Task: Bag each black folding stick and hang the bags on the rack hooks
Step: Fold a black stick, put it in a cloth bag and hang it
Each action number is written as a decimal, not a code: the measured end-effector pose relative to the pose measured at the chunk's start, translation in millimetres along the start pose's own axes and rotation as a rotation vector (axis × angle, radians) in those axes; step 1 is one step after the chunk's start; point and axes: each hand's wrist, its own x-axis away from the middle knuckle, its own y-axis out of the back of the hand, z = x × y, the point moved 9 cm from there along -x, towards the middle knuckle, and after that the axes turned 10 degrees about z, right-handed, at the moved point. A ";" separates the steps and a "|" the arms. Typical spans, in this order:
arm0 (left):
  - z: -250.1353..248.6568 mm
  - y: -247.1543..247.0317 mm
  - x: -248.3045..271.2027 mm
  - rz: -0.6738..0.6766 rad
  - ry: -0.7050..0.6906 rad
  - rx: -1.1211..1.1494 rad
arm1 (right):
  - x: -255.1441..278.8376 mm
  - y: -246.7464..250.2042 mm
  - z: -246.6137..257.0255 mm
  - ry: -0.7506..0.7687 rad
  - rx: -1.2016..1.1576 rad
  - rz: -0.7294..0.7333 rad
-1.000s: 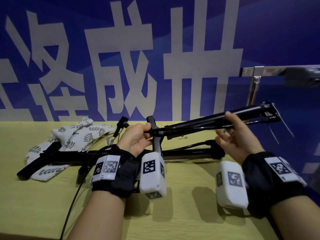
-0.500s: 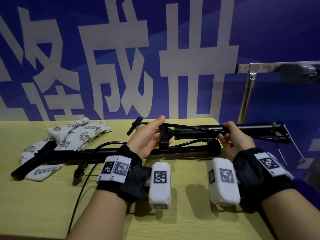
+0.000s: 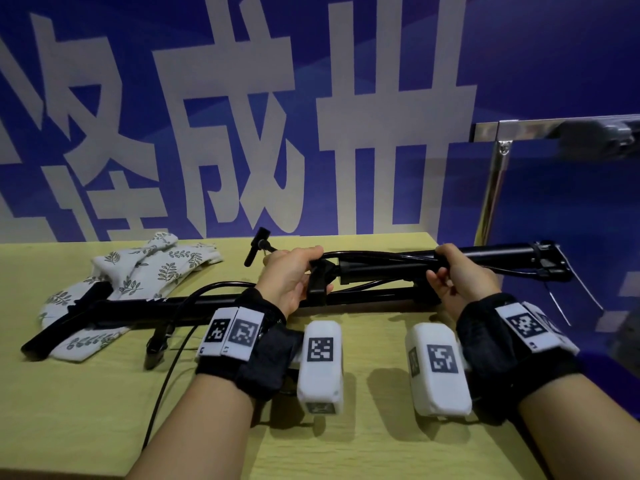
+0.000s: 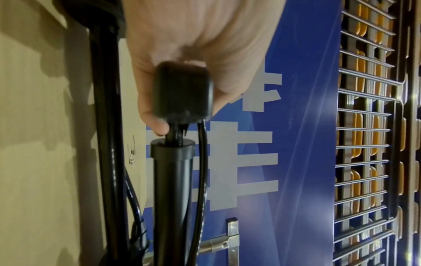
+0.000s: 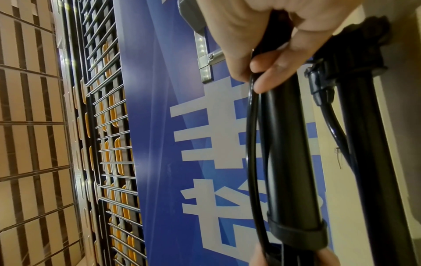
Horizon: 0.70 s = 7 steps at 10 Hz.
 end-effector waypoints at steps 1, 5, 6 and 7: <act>-0.2 5.0 -2.5 -0.037 -0.003 -0.026 | 1.2 0.2 -5.1 -0.026 0.008 0.004; -9.0 24.6 -5.4 -0.040 -0.119 0.238 | 1.0 21.0 -2.4 -0.046 -0.100 -0.113; -5.1 23.9 -6.8 -0.070 -0.119 0.173 | -8.9 35.4 13.4 -0.019 -0.010 -0.137; -2.9 20.7 -10.0 -0.082 -0.154 0.093 | 10.9 44.9 22.1 -0.048 0.024 -0.147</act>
